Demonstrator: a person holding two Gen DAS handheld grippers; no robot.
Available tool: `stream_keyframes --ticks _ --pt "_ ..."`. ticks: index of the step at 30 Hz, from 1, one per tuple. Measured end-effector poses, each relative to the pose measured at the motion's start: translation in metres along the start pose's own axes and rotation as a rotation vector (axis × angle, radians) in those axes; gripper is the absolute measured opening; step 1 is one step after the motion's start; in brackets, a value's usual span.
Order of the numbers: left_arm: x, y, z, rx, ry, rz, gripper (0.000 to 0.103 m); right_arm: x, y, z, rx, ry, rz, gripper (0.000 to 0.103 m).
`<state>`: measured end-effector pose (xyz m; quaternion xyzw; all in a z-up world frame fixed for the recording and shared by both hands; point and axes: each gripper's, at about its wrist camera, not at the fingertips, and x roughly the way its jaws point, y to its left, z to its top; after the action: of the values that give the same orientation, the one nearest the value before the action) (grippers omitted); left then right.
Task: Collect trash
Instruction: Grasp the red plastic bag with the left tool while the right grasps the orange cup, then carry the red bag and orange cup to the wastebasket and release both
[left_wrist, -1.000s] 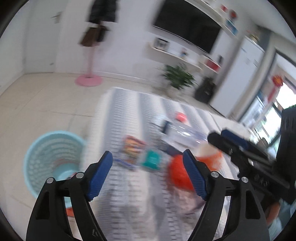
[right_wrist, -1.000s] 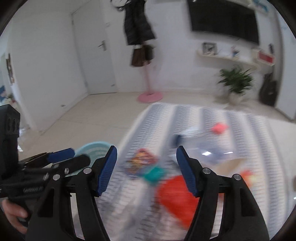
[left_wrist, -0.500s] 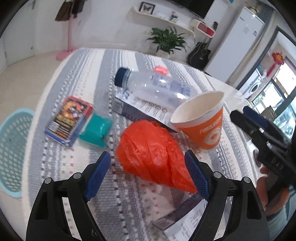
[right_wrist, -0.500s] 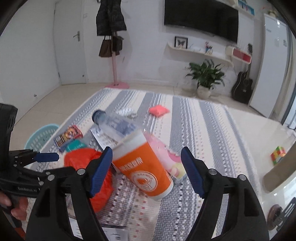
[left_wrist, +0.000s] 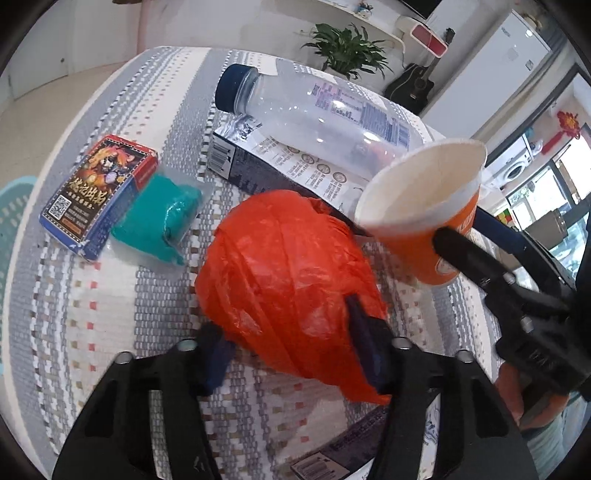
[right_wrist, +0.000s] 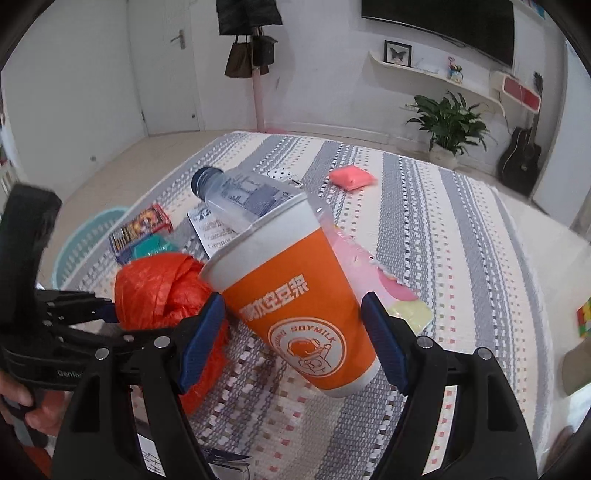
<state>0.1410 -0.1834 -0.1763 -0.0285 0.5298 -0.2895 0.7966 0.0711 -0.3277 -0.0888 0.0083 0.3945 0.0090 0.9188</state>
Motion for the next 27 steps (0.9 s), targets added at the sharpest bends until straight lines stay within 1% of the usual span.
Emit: stream_keyframes --ticks 1,3,6,8,10,11,12,13,14,16,18,20,21,22,23,24,25,27 --pt "-0.001 0.000 0.000 0.004 -0.003 0.001 0.043 0.000 0.003 0.000 -0.004 0.001 -0.001 0.068" --pt "-0.008 0.001 -0.001 0.014 -0.010 0.003 0.031 0.001 0.006 0.000 -0.002 0.017 0.012 0.060" --pt "-0.019 0.010 -0.001 0.001 -0.019 -0.005 0.026 -0.001 0.013 -0.002 -0.023 0.034 0.004 0.053" --pt "-0.030 0.013 -0.003 0.007 -0.030 0.000 0.025 -0.005 0.016 -0.006 -0.026 0.040 0.013 0.049" --pt "-0.043 0.020 -0.004 0.011 -0.052 0.015 0.024 -0.009 0.017 -0.008 -0.027 0.043 0.032 0.043" --pt "-0.048 0.019 -0.004 0.009 -0.062 0.017 0.024 -0.011 0.019 -0.008 -0.028 0.044 0.040 0.042" --pt "-0.055 0.022 -0.004 0.007 -0.074 0.018 0.024 -0.012 0.021 -0.008 -0.029 0.048 0.056 0.038" --pt "-0.063 0.025 -0.005 0.005 -0.088 0.019 0.024 -0.014 0.023 -0.008 -0.030 0.051 0.072 0.037" --pt "-0.072 0.028 -0.005 0.001 -0.104 0.025 0.024 -0.015 0.029 -0.008 -0.035 0.059 0.095 0.037" --pt "-0.086 0.034 -0.005 -0.004 -0.130 0.036 0.024 -0.016 0.039 -0.009 -0.055 0.065 0.102 0.037" --pt "-0.105 0.044 -0.008 -0.011 -0.159 0.052 0.024 -0.013 0.050 -0.009 -0.074 0.076 0.130 0.037" --pt "-0.119 0.055 -0.014 -0.018 -0.177 0.070 0.024 -0.010 0.062 -0.008 -0.096 0.080 0.113 0.037" --pt "-0.126 0.062 -0.016 -0.021 -0.188 0.082 0.024 -0.008 0.066 -0.007 -0.099 0.080 0.092 0.042" --pt "-0.132 0.066 -0.017 -0.023 -0.195 0.090 0.024 -0.006 0.067 -0.006 -0.096 0.085 0.090 0.052" --pt "-0.139 0.073 -0.019 -0.026 -0.204 0.102 0.024 -0.004 0.067 -0.002 -0.085 0.087 0.097 0.057" --pt "-0.145 0.081 -0.021 -0.030 -0.213 0.110 0.024 -0.004 0.068 0.001 -0.080 0.080 0.087 0.067" --pt "-0.151 0.089 -0.023 -0.034 -0.221 0.115 0.024 -0.003 0.068 0.004 -0.088 0.072 0.061 0.072" --pt "-0.158 0.102 -0.023 -0.046 -0.234 0.117 0.024 0.002 0.066 0.009 -0.102 0.084 0.047 0.077"
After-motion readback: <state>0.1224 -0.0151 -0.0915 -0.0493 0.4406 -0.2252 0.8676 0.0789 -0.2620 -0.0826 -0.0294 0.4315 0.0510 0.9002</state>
